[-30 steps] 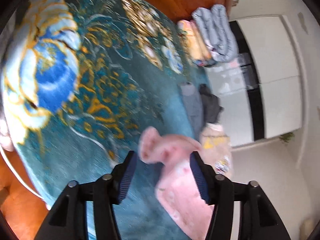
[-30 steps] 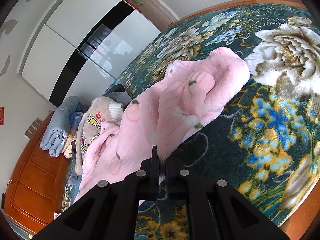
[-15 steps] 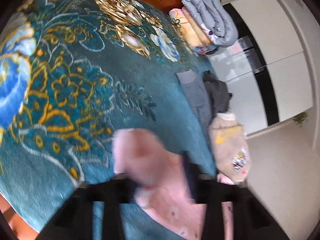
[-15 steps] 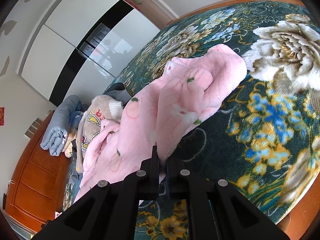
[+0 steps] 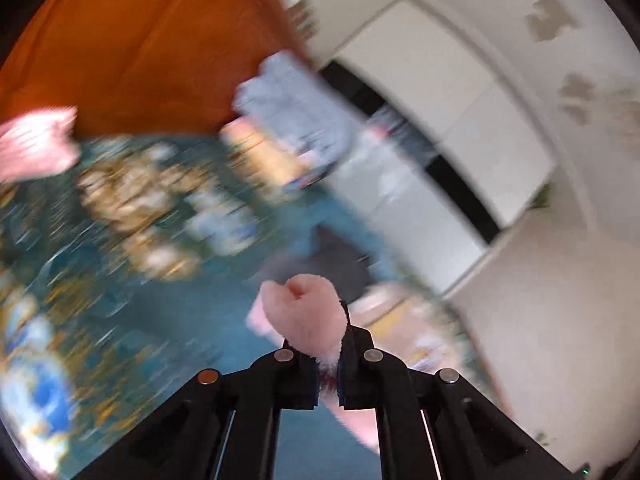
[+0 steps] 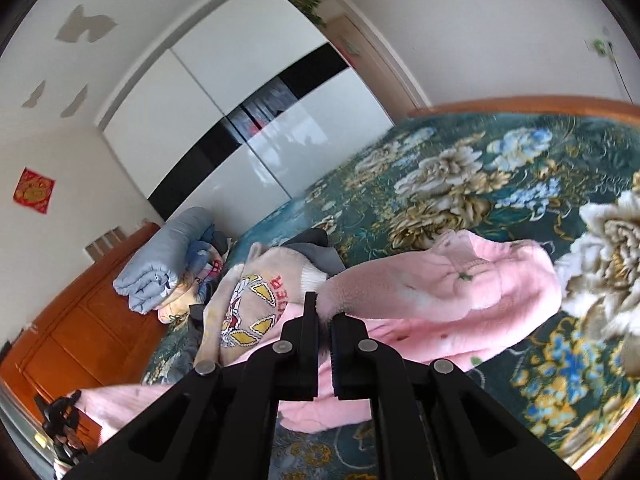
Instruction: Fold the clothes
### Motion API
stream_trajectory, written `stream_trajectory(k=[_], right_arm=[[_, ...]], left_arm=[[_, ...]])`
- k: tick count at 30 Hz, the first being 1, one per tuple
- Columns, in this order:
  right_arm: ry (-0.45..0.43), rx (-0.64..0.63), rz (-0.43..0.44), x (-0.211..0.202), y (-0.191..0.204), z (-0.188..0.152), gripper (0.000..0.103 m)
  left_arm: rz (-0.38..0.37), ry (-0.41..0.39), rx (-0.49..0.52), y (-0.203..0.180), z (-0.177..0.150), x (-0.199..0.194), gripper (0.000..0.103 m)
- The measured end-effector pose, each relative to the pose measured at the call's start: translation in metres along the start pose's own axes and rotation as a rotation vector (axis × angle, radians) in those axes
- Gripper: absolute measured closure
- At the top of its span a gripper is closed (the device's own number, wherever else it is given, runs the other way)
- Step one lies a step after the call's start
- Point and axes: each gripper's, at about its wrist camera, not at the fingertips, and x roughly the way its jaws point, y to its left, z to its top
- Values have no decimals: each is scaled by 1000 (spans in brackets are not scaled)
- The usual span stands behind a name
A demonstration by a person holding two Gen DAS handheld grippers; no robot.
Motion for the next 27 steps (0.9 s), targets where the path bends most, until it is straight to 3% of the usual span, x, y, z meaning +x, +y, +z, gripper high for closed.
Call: stream_trajectory(k=[2,5,9,11,12,13,14,17,18,21,22,24,27], right_arm=[[52,19,-47,-3,-21,-25,98],[178,146,-104,8,-70,-67,98],[249,190,-165,15,-92,-91,98],[245,173,-161,14,-89,-89,97],[240,159,-163,14,-86,-86,96],[234,138,-170,13,-82,-82,96],[225,118,-182,10,-79,-77,93],[187,74,-231,1,-77,-59,82],[183,72,-238,5,-77,-50,73],[171,65,-260,15,-78,-25,65],[174,67,-266,23,-78,-18,64],[204,81,-274,53,-78,-4,53],[253,93,-278,100,-76,14,52]], left_arm=[[125,113,-102,49,-30,17,97],[187,218,-256,98,-63,34,97],[232,246,-234,92,-63,44,96],[233,227,-212,84,-54,43,89],[254,209,-201,81,-50,41,73],[275,191,-189,78,-46,38,46],[294,170,-178,75,-42,35,36],[331,124,-125,54,-37,27,32],[308,134,-78,39,-36,36,32],[225,177,56,-6,-37,64,31],[167,223,82,-22,-43,82,29],[49,341,136,-60,-64,126,29],[-30,476,230,-115,-101,188,29]])
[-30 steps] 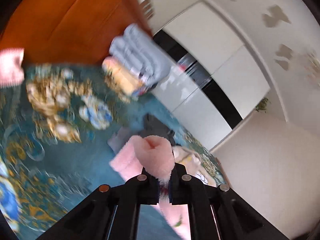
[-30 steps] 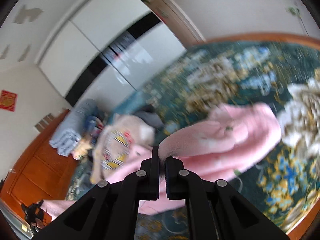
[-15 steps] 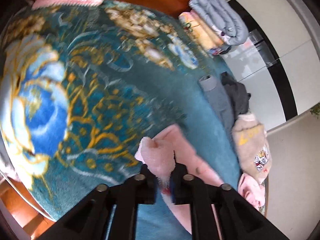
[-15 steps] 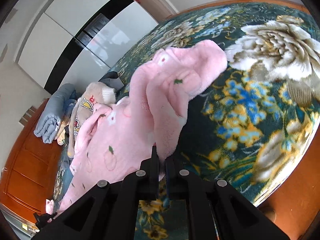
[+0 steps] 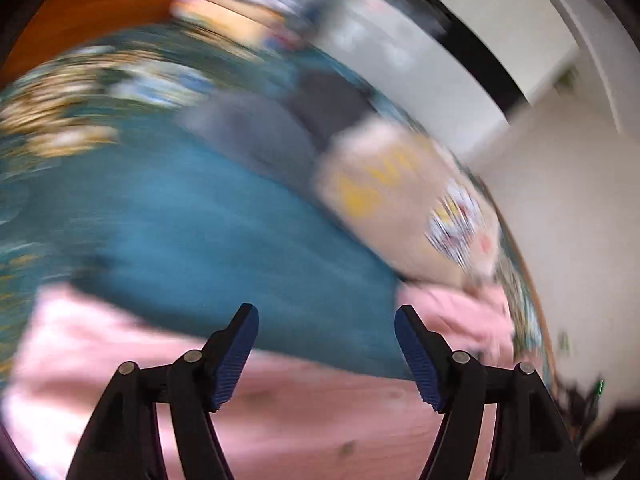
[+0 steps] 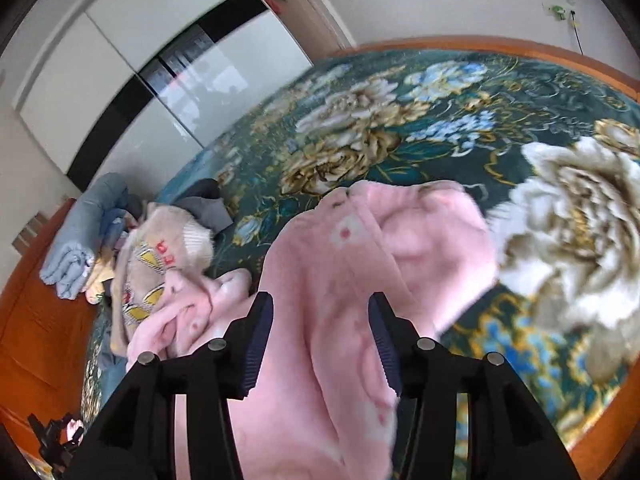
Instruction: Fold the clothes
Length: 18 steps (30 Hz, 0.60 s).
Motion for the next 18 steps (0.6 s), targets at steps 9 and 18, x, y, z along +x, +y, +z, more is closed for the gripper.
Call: stream_trajectory(k=[9,18], right_arm=[[182,-371,7,95,113,0,50],[344,-316,-78,162,108,-5,48]], left_arm=[[-69,249,132,-91,-3,129,29],[-104,253,134,-89,-4,130,97]])
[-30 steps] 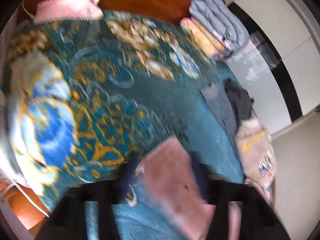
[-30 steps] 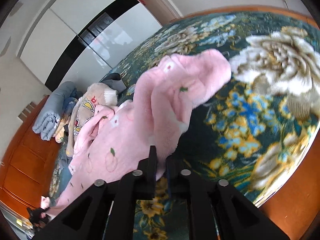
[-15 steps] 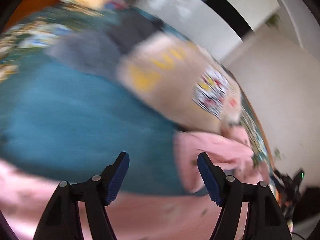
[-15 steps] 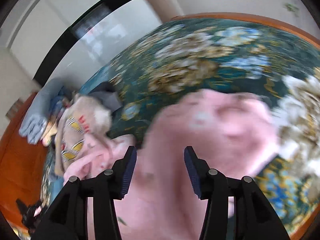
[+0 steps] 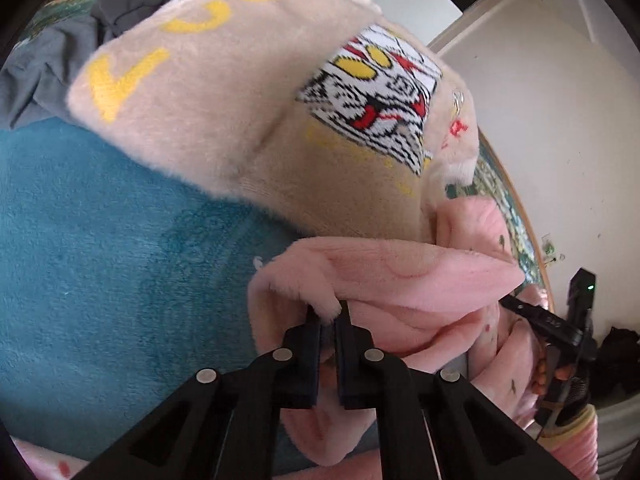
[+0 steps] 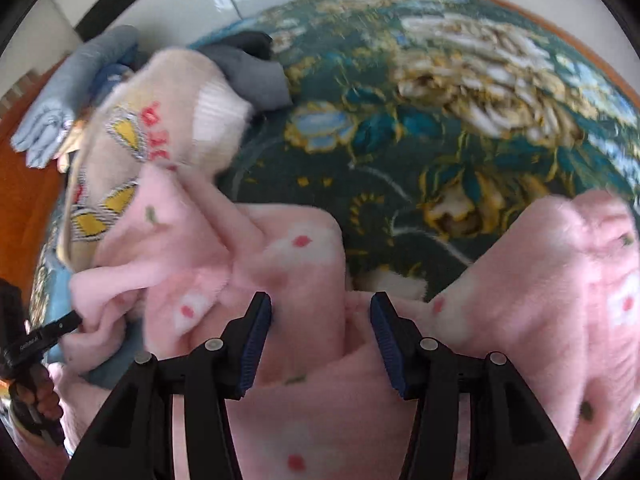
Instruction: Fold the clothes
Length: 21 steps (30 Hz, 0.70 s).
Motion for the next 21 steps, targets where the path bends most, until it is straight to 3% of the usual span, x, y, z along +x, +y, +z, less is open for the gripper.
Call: stream_trajectory(k=[2,5,9,14,17,19,21], right_arm=[[-18,25,-10,1,0,-2,51],[-53,64,1,-7,3,-7,94],[-176,66,-40,-41,20,-5,95],[-433,-24,-92,-119,64,19,96],[-595,-58,-29,-165,94,30,96],[-596,-97,22,-162,108,25,96],[-560,-148,65,-151,122,18,95]], left_arm=[[-9,-41,7,4,-1,-14,98],[-14,-104,56,4,2,-38,98],[31,-237,158,-7,11,-81,98],[84,-555,238,-1,25,-169,98],[146,-739,263,19,20,-226,98],[187,-791,236,44,12,-247,98],[226,-754,158,82,2,-248,97]])
